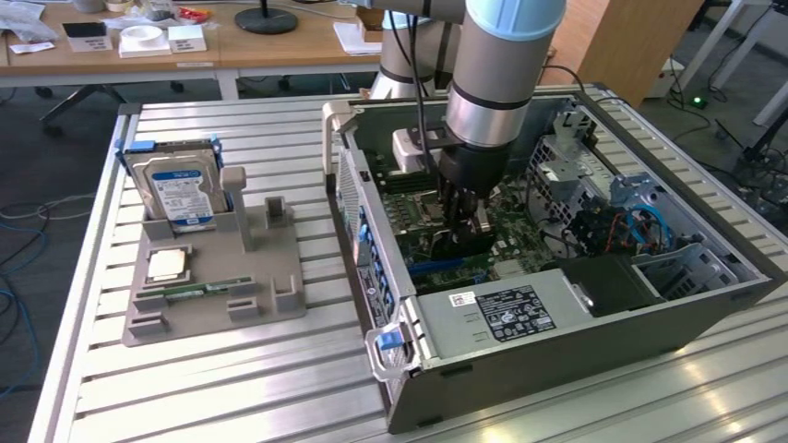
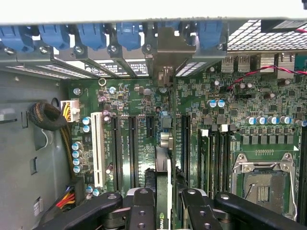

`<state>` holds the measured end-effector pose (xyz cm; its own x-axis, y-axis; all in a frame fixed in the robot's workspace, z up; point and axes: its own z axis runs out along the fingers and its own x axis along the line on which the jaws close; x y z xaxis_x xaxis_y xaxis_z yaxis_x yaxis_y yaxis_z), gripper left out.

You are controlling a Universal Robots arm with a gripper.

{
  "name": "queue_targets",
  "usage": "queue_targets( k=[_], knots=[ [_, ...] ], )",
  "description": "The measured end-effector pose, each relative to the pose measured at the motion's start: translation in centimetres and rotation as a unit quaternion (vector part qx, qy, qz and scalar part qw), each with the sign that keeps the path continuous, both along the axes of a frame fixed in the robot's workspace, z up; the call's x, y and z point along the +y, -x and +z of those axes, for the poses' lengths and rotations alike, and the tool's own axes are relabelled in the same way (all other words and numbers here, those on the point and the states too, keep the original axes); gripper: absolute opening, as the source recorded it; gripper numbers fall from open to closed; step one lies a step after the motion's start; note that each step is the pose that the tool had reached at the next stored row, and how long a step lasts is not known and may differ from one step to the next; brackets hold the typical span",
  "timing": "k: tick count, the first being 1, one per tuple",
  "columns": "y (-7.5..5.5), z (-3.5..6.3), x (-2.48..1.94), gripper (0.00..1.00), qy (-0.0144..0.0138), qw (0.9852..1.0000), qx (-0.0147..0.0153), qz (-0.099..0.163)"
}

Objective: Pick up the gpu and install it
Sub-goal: 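Insert the gpu into the slot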

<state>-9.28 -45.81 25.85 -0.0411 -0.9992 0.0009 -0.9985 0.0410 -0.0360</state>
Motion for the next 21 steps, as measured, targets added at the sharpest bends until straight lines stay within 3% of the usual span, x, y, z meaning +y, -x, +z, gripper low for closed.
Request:
queue_targets(
  k=[21],
  knots=[
    [0.14, -0.15, 0.0, 0.26, 0.0, 1.0, 0.0001, 0.0]
  ],
)
